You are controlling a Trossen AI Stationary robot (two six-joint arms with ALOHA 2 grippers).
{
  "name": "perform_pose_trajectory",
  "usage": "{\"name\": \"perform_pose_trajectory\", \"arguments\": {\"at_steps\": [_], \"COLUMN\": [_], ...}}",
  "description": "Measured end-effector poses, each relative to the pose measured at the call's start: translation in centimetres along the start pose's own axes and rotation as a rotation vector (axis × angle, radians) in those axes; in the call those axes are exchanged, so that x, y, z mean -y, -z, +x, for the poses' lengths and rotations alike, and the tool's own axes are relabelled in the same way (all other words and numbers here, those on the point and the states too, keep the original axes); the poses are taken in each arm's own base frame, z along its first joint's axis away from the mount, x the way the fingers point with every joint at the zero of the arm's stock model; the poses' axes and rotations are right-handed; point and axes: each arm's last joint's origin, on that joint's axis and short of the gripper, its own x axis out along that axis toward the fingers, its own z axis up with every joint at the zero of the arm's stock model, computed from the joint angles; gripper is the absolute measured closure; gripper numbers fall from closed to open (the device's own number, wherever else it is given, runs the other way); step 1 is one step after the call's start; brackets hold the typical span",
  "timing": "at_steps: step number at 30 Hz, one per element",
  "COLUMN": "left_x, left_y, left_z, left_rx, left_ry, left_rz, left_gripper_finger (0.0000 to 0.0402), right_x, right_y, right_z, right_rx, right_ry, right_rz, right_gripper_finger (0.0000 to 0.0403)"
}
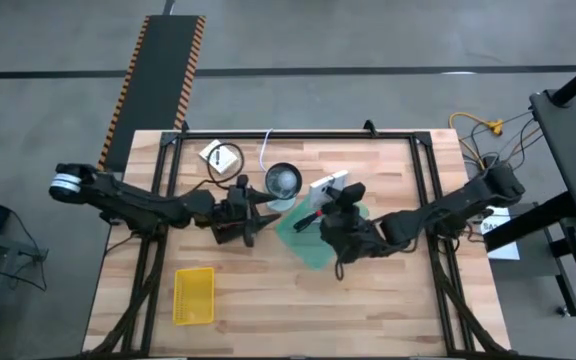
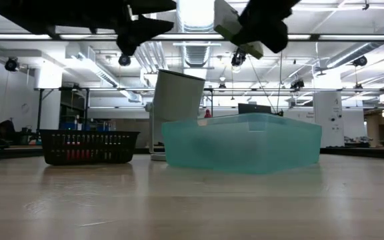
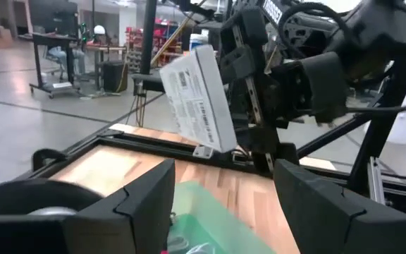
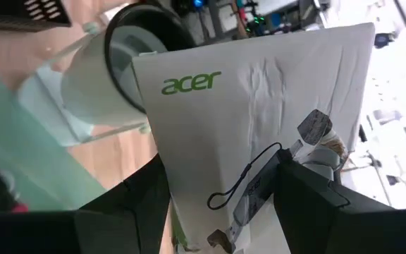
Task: Pick and place items into bin
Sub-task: Put the right white card reader box into the yellow bin
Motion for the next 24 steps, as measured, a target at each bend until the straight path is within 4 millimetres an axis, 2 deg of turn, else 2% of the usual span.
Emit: {"name": "perform_pose_trajectory", "arguments": {"at_steps": [6, 10, 19, 24], "left_x": [0.5, 0.9, 1.6, 1.5], "left_y": [0.6, 0.6, -0.5, -0.6], "left_z": [2.1, 3.5, 5.9, 7.0], "left_rx": [0.012, 0.014, 0.050, 0.060], "left_ry": [0.006, 0.005, -0.006, -0.144], "left_rz": [0.002, 0.071, 0.144, 0.154], "left_gripper_finger": [0.0175, 0.0175, 0.0175, 0.0175], "right_x": [-0.3, -0.4, 0.2, 0.1], "right_y": [-2.2, -3.2, -3.6, -3.6], "right_z": [0.5, 0.7, 0.4, 0.5], "right_rx": [-0.010, -0.007, 0.004, 0.003], "right_ry": [0.039, 0.040, 0.038, 0.035], "right_rz": [-0.038, -0.063, -0.052, -0.088], "right_gripper_finger": [0.0202, 0.0202, 0.0202, 0.0202]}}
